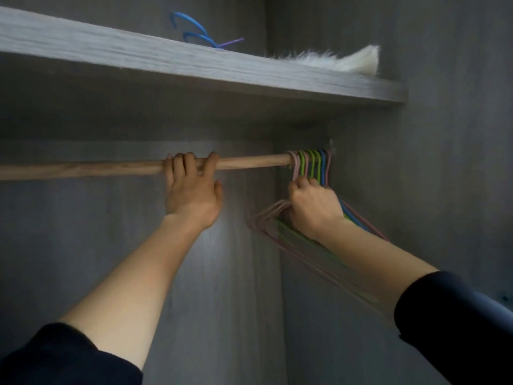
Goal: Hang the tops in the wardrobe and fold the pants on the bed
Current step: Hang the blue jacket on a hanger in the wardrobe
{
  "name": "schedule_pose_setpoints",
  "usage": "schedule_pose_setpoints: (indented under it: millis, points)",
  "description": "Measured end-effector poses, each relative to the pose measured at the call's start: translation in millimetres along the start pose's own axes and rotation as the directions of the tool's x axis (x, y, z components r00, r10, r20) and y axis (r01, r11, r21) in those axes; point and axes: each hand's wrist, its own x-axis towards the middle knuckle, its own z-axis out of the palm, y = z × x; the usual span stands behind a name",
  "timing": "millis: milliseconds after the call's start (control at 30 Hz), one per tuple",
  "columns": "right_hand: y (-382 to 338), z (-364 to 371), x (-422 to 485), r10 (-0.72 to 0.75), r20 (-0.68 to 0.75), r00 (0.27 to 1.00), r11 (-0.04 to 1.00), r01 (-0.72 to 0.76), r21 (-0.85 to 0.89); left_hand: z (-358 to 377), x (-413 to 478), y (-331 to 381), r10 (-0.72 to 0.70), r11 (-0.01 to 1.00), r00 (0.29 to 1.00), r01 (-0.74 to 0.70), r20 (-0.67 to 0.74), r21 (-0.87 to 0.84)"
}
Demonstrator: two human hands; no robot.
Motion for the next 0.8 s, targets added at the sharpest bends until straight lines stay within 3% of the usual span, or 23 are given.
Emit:
schedule_pose_setpoints:
  millis: [133,267,367,500,633,800]
  points:
    - [8,5,5,-0.007,0.030,1.000,0.998,0.009,-0.064,6,1,-4,0.030,1.000,0.998,-0.030,-0.053,-0.006]
    - [8,5,7,-0.017,0.047,0.999,1.000,0.018,-0.008,7,0,-2,0.030,0.999,0.997,-0.031,-0.070,-0.011]
    - [7,2,13,0.062,0.114,0.991,0.987,-0.078,0.143,8,1,-2,0.035,0.999,0.997,-0.035,-0.073,-0.002]
    - [4,-5,23,0.154,0.238,0.959,0.852,-0.251,0.459,9,1,-3,0.031,0.999,0.997,-0.032,-0.070,-0.011]
    - [-10,-3,29,0.177,0.182,0.967,0.760,-0.252,0.599,6,1,-2,0.026,0.999,0.999,-0.027,-0.046,-0.018]
    - [-34,-4,21,0.111,0.238,0.965,0.693,-0.247,0.677,-3,2,-5,0.044,0.999,0.998,-0.043,0.055,-0.023]
